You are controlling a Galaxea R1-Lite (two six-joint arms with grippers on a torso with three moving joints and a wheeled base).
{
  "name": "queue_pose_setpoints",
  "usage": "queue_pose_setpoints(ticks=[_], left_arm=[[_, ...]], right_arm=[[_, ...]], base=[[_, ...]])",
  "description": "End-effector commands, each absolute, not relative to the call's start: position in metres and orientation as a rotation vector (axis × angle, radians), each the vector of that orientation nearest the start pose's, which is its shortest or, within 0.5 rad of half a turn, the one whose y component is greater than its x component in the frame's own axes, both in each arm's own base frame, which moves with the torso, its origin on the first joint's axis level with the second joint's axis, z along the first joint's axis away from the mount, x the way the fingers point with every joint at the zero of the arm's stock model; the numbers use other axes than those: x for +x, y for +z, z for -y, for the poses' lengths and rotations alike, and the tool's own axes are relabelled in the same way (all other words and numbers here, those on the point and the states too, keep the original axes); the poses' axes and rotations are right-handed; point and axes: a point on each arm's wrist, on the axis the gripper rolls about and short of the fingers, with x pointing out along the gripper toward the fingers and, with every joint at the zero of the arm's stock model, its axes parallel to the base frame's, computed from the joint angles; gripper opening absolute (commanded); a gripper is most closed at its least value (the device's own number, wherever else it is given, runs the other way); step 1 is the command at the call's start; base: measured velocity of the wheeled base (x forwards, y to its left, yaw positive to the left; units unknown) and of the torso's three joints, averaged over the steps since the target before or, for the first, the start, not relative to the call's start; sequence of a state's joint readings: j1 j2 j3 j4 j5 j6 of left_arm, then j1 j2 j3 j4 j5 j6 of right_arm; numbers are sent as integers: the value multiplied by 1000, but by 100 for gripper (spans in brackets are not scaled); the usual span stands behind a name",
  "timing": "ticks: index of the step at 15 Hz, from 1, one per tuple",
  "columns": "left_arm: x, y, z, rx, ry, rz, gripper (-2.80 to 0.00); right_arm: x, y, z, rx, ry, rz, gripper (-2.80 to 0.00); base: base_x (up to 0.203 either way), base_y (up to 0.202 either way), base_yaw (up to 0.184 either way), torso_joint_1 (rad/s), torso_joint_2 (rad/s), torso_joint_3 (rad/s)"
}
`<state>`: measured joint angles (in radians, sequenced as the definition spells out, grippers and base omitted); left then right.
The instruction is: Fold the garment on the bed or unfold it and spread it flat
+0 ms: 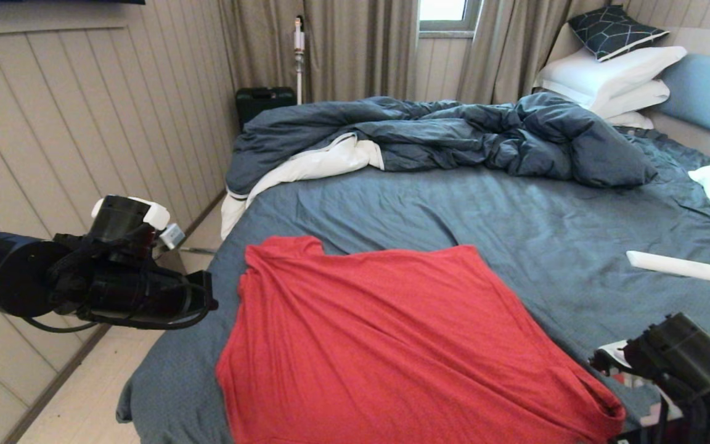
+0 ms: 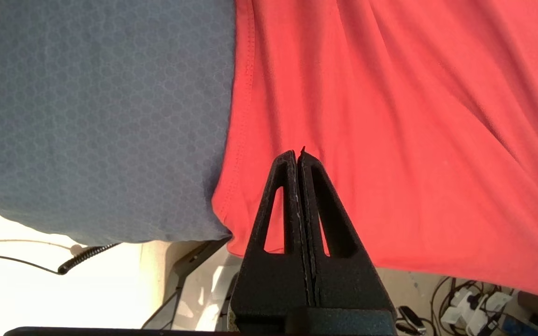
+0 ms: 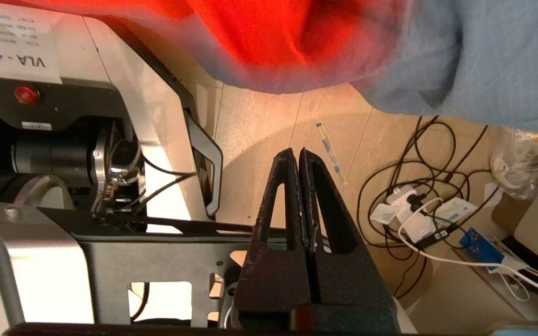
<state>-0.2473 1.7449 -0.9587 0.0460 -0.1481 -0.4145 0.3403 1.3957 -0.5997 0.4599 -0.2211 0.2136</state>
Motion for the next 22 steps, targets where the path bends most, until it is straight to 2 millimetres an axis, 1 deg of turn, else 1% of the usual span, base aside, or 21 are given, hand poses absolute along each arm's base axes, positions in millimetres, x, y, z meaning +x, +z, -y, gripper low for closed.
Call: queue_pose_setpoints(ticks=[1, 2, 3, 5, 7, 9, 10, 11, 12, 13, 14, 16, 17, 19, 20, 21, 22], left_arm=[[288, 149, 77, -345, -193, -903, -280], [288, 149, 77, -346, -193, -903, -280], [288, 149, 77, -345, -194, -903, -280], [289, 147, 77, -345, -192, -909, -280], [288, 148, 77, -345, -193, -904, -280], [285, 155, 76, -346, -198, -882, -280], [283, 157, 75, -346, -200, -875, -280], [279, 163, 74, -347, -205, -854, -280], [274, 167, 73, -347, -209, -840, -280], [268, 174, 71, -349, -216, -812, -280], [260, 185, 69, -352, -228, -761, -280], [235, 211, 62, -357, -256, -644, -280], [217, 224, 57, -358, -268, -581, -280], [170, 243, 44, -336, -292, -458, -280], [145, 248, 37, -321, -295, -410, -280], [121, 248, 30, -304, -280, -378, -280], [101, 245, 23, -290, -245, -358, -280]], right_arm=[[145, 123, -46, -165, -27, -1218, -280], [148, 122, -47, -167, -26, -1215, -280], [149, 121, -47, -170, -22, -1211, 0], [151, 120, -48, -166, -18, -1196, 0], [154, 125, -49, -152, -14, -1151, 0], [158, 134, -50, -131, -14, -1108, 0], [158, 135, -50, -127, -14, -1098, 0], [156, 141, -50, -115, -11, -1067, 0], [154, 145, -49, -110, -8, -1044, -280], [151, 150, -48, -102, -3, -1018, -280], [146, 157, -46, -87, 3, -978, -280], [130, 171, -41, -56, 19, -886, -280], [121, 178, -38, -38, 26, -836, -280], [99, 188, -29, -4, 32, -737, -280], [87, 190, -24, 11, 29, -693, -280], [74, 190, -19, 27, 24, -653, -280], [63, 186, -15, 39, 18, -625, -280]], base=[[0, 0, 0, 0, 0, 0], [0, 0, 0, 0, 0, 0], [0, 0, 0, 0, 0, 0], [0, 0, 0, 0, 0, 0], [0, 0, 0, 0, 0, 0], [0, 0, 0, 0, 0, 0], [0, 0, 0, 0, 0, 0], [0, 0, 0, 0, 0, 0], [0, 0, 0, 0, 0, 0], [0, 0, 0, 0, 0, 0], [0, 0, 0, 0, 0, 0], [0, 0, 0, 0, 0, 0], [0, 0, 0, 0, 0, 0], [0, 0, 0, 0, 0, 0], [0, 0, 0, 0, 0, 0], [0, 0, 0, 0, 0, 0], [0, 0, 0, 0, 0, 0]])
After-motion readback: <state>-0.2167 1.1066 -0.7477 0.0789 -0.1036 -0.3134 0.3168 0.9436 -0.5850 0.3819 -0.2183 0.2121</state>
